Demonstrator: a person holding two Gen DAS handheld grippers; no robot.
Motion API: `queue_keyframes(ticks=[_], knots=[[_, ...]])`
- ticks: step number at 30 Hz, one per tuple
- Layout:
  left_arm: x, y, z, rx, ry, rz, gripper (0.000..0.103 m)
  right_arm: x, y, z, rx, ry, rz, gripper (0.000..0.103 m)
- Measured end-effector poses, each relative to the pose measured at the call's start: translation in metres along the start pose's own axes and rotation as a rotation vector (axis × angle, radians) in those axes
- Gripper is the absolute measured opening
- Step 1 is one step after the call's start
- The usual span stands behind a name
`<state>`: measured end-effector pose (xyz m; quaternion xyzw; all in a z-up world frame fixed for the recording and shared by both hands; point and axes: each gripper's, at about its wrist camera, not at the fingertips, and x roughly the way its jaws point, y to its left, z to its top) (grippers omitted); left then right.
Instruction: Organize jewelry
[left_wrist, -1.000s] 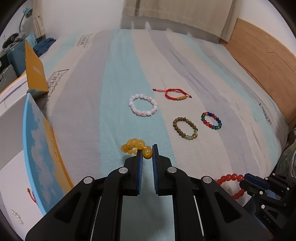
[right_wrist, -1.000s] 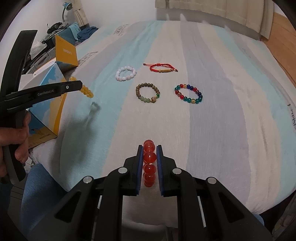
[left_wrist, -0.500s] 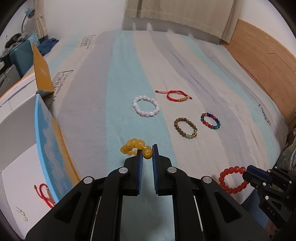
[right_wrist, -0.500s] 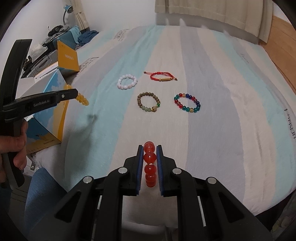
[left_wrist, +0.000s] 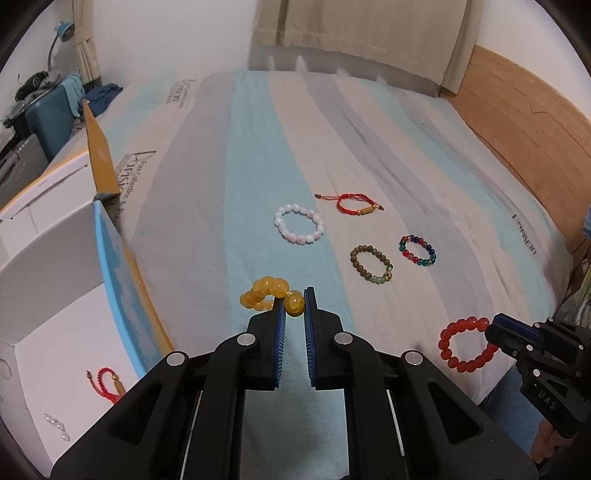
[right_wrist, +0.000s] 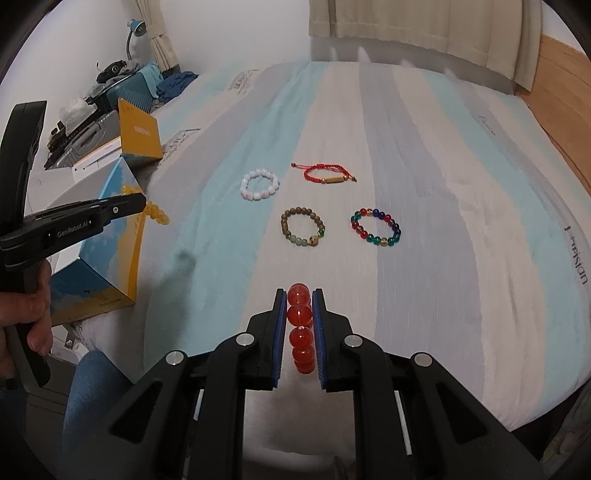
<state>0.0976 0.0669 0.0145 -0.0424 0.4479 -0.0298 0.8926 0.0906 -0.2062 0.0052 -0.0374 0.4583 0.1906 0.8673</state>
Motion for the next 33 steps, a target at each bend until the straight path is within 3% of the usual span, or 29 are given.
queue_keyframes(ticks=[10,21,33], knots=[[-0.020,0.008,0.002,-0.006,-0.016,0.016,0.009,-0.009,0.009,0.012,-0.009,-0.015,-0.008,0.008],[-0.010,0.006,-0.009,-0.003,0.010,-0.003,0.009,0.051,0.005,-0.020,0.007,0.182,0.009,0.011],[0.017,0.004,-0.022,-0.008,0.046,-0.023,0.009,0.093,0.004,-0.041,0.019,0.278,0.013,0.012]])
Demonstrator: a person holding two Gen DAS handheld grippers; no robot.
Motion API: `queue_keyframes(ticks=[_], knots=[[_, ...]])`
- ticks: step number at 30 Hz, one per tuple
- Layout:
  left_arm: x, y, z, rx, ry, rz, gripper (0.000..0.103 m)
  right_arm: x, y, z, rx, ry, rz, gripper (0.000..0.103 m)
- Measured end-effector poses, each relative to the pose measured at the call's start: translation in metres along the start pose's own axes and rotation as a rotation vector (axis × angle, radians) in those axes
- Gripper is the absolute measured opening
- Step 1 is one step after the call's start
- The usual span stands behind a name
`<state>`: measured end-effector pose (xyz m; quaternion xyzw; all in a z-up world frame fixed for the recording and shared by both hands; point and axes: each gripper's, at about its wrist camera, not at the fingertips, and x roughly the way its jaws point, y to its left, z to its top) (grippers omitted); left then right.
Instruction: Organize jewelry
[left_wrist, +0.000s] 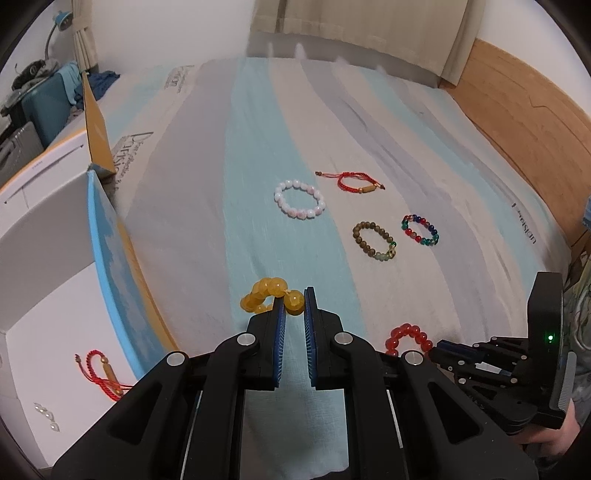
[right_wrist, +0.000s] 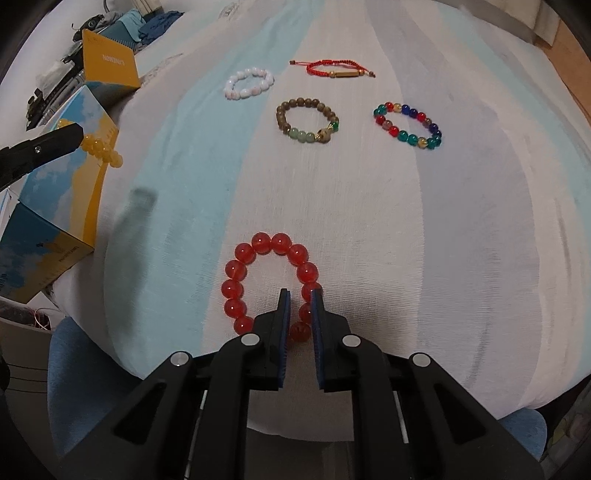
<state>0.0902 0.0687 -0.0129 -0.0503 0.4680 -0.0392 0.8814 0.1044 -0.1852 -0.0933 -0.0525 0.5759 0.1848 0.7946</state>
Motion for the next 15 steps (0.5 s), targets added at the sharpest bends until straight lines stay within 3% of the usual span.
queue_keyframes(ticks=[4,13,15], knots=[[0.006,0.000,-0.002,0.001,0.008,-0.005,0.009,0.007,0.002,0.002,-0.006,0.007,-0.001,0.022],[0.008,0.003,-0.002,0.002,0.013,-0.008,0.009,0.026,0.004,0.000,-0.026,0.028,-0.032,0.022],[0.007,0.004,-0.002,0.002,0.013,-0.007,0.009,0.026,0.003,-0.001,-0.030,0.022,-0.036,0.016]])
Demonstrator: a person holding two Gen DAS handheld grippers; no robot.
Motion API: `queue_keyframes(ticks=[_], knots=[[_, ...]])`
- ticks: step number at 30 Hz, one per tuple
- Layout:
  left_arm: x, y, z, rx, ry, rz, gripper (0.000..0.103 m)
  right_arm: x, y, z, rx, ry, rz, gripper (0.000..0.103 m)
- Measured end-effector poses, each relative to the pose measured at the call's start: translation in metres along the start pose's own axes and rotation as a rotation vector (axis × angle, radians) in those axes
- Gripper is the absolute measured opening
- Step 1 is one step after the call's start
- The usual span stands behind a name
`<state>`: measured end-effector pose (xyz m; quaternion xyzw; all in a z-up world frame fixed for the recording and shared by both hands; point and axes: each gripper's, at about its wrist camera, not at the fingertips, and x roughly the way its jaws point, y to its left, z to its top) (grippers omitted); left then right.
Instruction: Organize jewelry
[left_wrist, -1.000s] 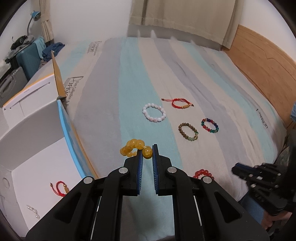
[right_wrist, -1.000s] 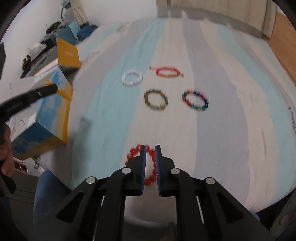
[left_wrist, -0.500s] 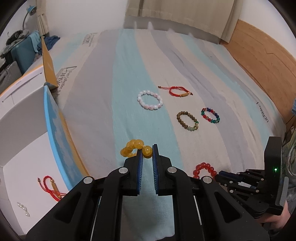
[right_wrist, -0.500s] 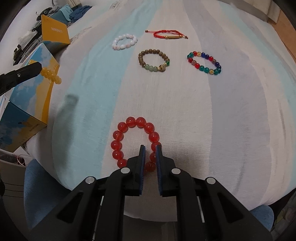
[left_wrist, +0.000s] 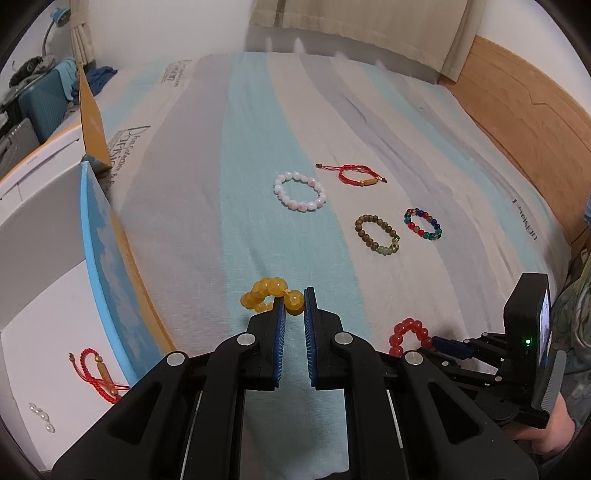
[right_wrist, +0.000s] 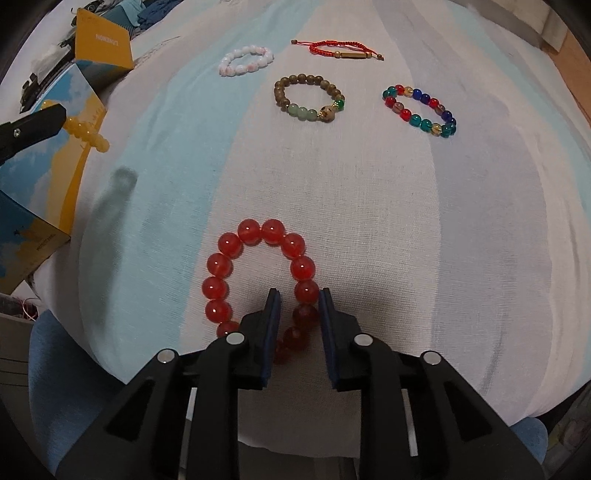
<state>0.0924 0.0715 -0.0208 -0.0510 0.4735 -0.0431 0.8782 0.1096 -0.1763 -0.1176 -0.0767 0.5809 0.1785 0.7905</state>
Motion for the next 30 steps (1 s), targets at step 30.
queue_keyframes(ticks=[30], knots=[[-0.035,-0.006,0.007,0.011,-0.051,0.010,0.009,-0.087,0.005,0.018,0.018,-0.193,0.095,0.013]])
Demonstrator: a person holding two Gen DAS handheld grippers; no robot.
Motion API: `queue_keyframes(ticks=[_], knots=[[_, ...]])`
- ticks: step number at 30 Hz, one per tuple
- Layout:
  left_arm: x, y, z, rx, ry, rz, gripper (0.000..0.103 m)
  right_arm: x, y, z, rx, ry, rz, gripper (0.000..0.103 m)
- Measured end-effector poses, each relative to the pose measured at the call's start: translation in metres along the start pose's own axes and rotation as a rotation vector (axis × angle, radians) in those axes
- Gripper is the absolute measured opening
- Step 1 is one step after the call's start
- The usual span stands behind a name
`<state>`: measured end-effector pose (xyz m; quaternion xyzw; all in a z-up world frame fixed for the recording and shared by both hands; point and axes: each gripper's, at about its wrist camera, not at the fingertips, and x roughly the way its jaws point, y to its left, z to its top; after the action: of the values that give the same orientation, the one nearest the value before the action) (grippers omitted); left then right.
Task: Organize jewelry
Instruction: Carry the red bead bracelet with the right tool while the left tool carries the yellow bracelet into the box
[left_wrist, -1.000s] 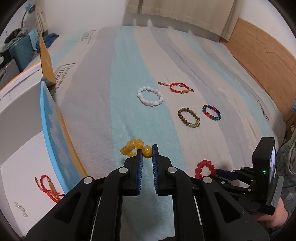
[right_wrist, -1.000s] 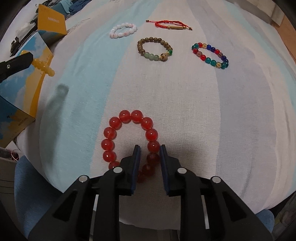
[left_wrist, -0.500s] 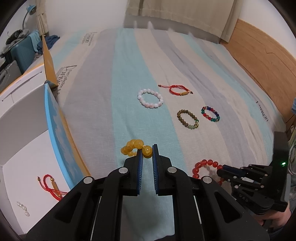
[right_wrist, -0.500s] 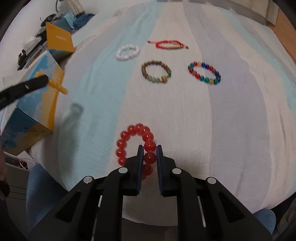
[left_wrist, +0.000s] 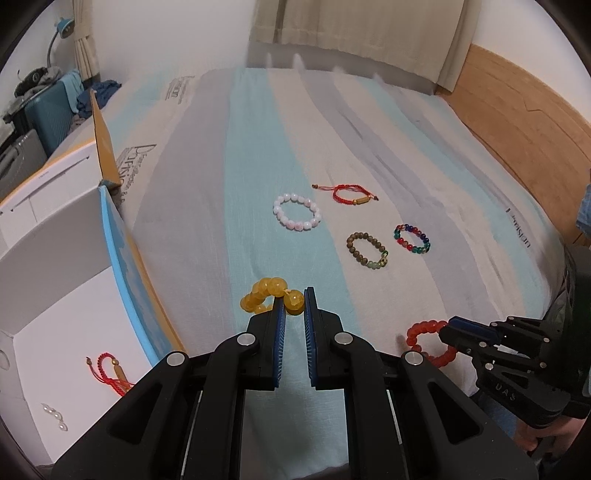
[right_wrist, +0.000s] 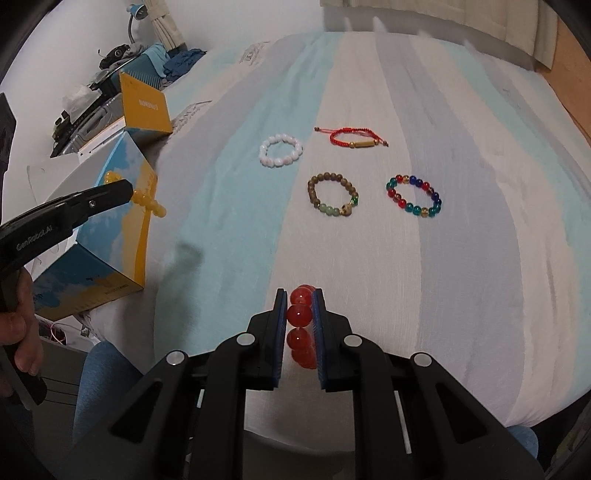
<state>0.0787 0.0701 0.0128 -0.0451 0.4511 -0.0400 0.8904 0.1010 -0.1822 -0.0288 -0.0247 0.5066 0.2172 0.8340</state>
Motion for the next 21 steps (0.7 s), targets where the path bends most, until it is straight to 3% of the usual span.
queue_keyframes(ticks=[21], knots=[[-0.033,0.006,0.013,0.003,-0.044,0.023,0.009,-0.038,0.018,0.040,-0.040,-0.079,-0.013,0.013]])
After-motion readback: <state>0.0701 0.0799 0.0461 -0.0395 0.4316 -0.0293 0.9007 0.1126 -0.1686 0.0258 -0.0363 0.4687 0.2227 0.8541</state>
